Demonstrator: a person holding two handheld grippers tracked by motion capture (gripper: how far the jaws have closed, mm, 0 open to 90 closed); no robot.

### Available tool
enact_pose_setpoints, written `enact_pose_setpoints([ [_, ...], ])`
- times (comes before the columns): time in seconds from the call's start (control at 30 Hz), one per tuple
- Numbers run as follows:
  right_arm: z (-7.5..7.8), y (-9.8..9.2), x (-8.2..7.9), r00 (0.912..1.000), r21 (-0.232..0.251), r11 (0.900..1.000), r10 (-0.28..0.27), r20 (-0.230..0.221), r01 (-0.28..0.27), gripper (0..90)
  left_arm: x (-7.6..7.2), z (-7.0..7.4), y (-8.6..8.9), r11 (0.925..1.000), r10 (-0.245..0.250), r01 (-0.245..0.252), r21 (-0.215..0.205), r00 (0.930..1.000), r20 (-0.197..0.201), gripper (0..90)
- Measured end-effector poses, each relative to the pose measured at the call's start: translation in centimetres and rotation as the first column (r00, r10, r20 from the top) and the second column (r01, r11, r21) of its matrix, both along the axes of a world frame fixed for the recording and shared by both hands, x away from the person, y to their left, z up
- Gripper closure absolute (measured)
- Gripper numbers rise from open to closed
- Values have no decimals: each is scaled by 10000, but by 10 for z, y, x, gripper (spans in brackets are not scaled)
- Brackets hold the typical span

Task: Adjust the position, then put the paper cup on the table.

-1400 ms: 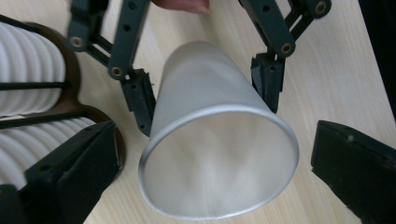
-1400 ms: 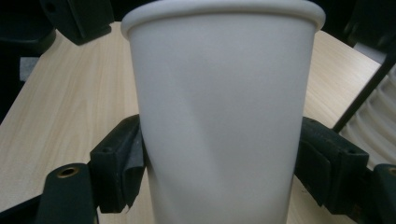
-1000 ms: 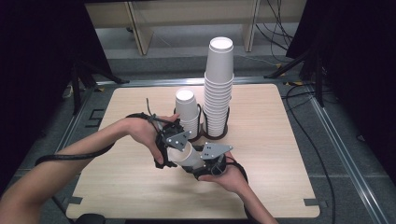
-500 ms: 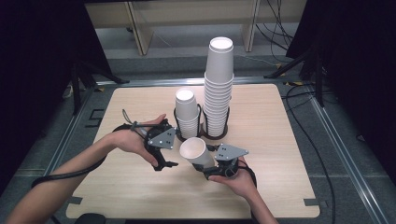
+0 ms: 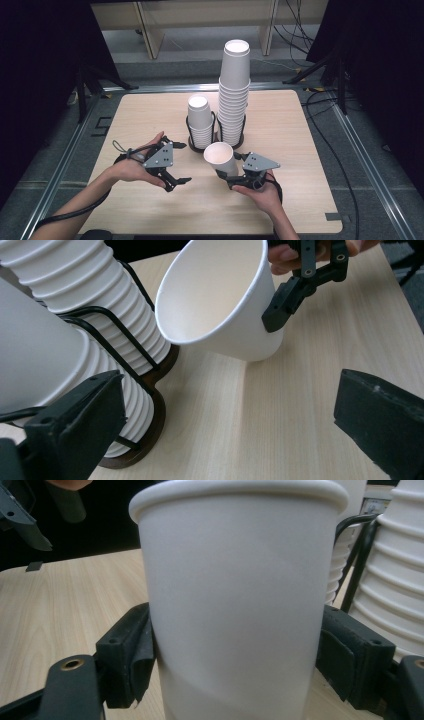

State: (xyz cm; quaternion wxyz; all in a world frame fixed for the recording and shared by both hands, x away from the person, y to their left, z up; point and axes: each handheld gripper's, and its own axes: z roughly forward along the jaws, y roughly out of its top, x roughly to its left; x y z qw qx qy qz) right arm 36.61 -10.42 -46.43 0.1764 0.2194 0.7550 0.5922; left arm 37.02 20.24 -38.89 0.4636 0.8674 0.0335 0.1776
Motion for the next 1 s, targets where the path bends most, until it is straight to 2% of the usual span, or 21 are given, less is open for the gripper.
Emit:
enact_pose_setpoints([
  [0.03,1,-2,0,9998,12,10000,31,171,-31,233,-1,-2,1,9996,137,-138,-228,9999,-52,0],
  [0.17,1,-6,-1,9999,182,9997,-139,79,138,232,-6,-12,3,9950,574,-582,-810,9983,-116,0],
  [0.27,-1,-10,-1,9994,304,9989,-346,52,344,232,-11,-22,7,9858,998,-1023,-1333,9947,-252,0],
  [0.3,-1,-12,1,9989,153,9991,-393,255,390,232,-13,-27,8,9776,1275,-1310,-1648,9913,-319,0],
  [0.33,-2,-15,-1,9981,330,9976,-613,88,610,232,-14,-29,9,9725,1386,-1435,-1836,9896,-392,0],
  [0.37,-3,-17,0,9982,363,9980,-534,265,525,232,-15,-32,10,9692,1499,-1543,-1921,9880,-376,0],
  [0.4,-3,-17,0,9982,363,9980,-534,265,525,232,-17,-35,11,9608,1671,-1729,-2168,9849,-451,0],
  [0.43,-3,-18,-3,9973,317,9971,-690,-248,698,231,-21,-40,12,9502,1901,-2070,-2329,9773,-932,0],
  [0.5,-5,-22,0,9970,559,9954,-773,-76,776,231,-20,-47,13,9409,2194,-2304,-2482,9730,-717,0],
  [0.53,-5,-26,-2,9953,408,9947,-940,-231,949,232,-21,-50,13,9354,2357,-2452,-2546,9695,-675,0],
  [0.6,-7,-29,0,9942,487,9930,-1073,-29,1074,232,-22,-56,13,9166,2755,-2908,-2743,9567,-936,0],
  [0.63,-8,-32,-1,9936,575,9921,-1105,-251,1118,231,-22,-59,14,9081,2889,-3022,-2900,9532,-888,0],
  [0.67,-8,-32,-1,9936,575,9921,-1105,-251,1118,231,-22,-61,15,8989,3130,-3275,-2912,9448,-966,0],
  [0.7,-9,-35,-1,9923,652,9907,-1174,-397,1198,231,-22,-64,14,8838,3256,-3426,-3187,9394,-1070,0],
  [0.77,-9,-37,-1,9913,624,9895,-1290,-253,1304,231,-22,-67,15,8605,3566,-3754,-3443,9266,-1192,0],
  [0.8,-9,-38,-1,9914,576,9898,-1296,-164,1303,231,-23,-68,16,8531,3732,-3936,-3426,9191,-1264,0],
  [0.83,-8,-39,-2,9891,572,9877,-1440,-295,1455,231,-22,-71,16,8374,3807,-4022,-3701,9151,-1330,0],
  [0.87,-8,-40,-2,9881,610,9865,-1500,-344,1519,231,-23,-72,17,8334,3942,-4162,-3636,9088,-1368,0],
  [0.9,-8,-41,-2,9867,530,9853,-1618,-139,1623,230,-24,-74,17,8227,4028,-4274,-3747,9035,-1462,0],
  [0.93,-8,-42,-3,9841,649,9822,-1745,-323,1762,230,-24,-76,17,8159,4094,-4380,-3774,8986,-1579,0],
  [1.0,-8,-47,-3,9809,449,9802,-1912,-361,1927,230,-24,-81,17,8047,4224,-4520,-3851,8915,-1637,0],
])
